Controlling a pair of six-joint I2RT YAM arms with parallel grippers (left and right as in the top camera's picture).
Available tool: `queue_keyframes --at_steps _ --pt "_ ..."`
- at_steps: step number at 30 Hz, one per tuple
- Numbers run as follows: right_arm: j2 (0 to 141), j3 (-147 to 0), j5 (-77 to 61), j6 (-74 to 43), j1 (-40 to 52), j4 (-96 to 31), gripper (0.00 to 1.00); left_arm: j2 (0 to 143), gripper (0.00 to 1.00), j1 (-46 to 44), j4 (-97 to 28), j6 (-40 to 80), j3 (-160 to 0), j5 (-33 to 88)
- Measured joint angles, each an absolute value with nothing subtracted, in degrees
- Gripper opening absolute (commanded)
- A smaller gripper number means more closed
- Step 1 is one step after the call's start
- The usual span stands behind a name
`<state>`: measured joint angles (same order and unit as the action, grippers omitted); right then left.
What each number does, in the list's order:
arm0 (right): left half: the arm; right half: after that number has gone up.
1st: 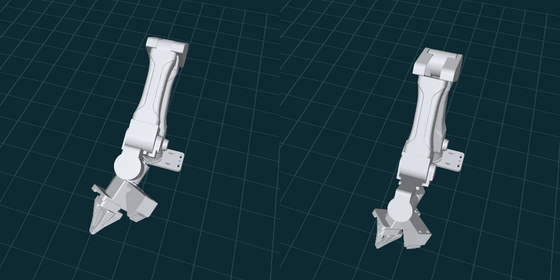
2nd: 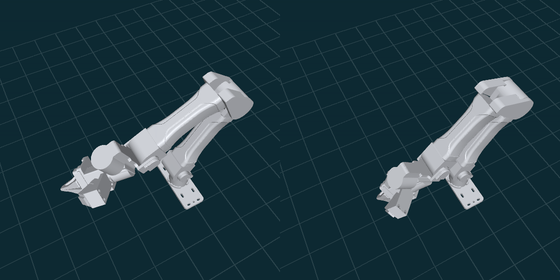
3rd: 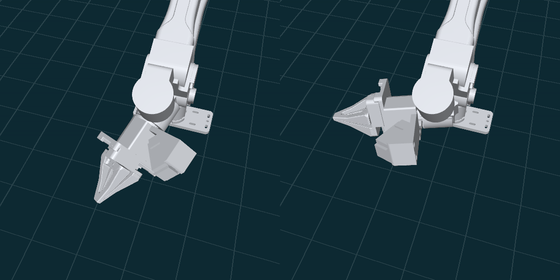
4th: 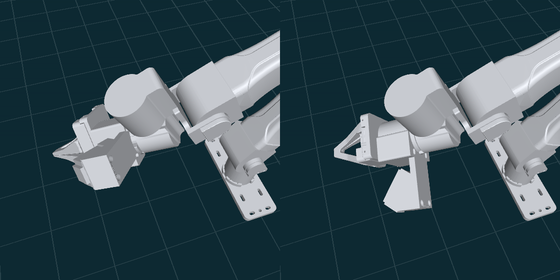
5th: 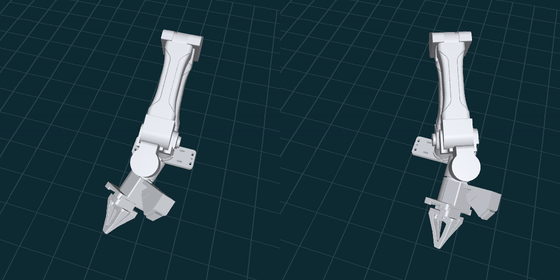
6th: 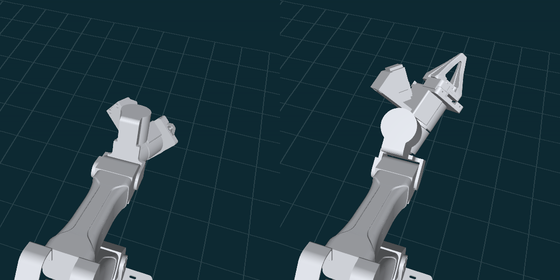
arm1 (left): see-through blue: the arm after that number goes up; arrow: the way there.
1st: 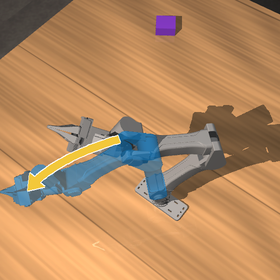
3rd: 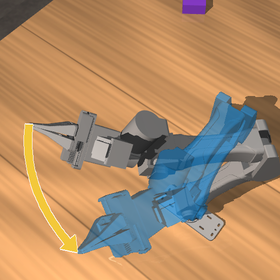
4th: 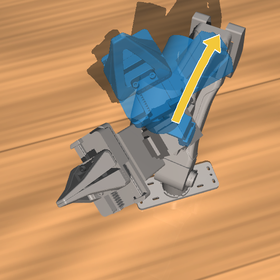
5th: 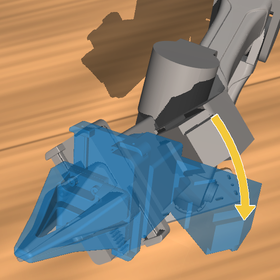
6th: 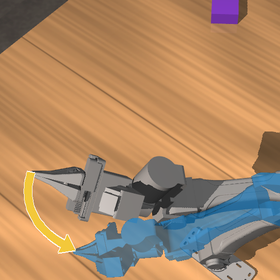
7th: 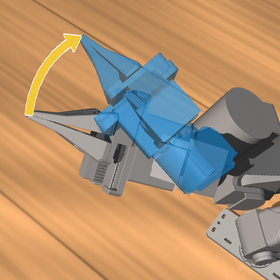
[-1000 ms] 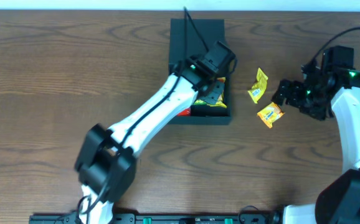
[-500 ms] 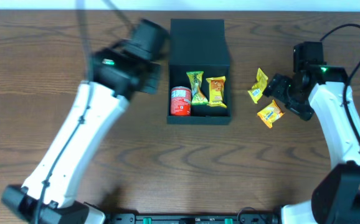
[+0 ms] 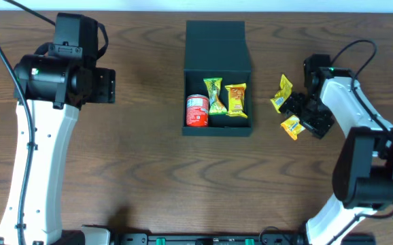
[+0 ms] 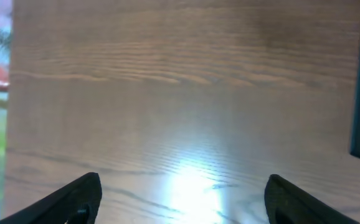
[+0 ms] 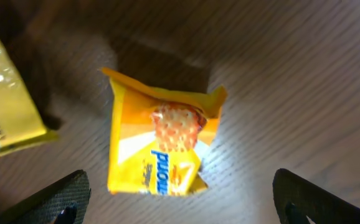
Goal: Pack container
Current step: 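Withdraw the left arm to the front left of the table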
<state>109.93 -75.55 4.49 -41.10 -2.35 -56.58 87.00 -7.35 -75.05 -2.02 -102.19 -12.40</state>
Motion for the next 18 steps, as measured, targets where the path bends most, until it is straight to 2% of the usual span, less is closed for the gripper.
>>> queue_keyframes --at_steps 5,18 --pt "111.53 -75.55 4.21 -42.41 -2.35 -53.65 0.92 84.03 0.97 -7.31 -70.32 -6.81 -100.27 -8.69" --pt "113.19 -75.59 3.68 -43.46 -2.35 -48.40 0.85 65.30 0.98 -7.27 -64.12 -14.50 -79.64 -1.65"
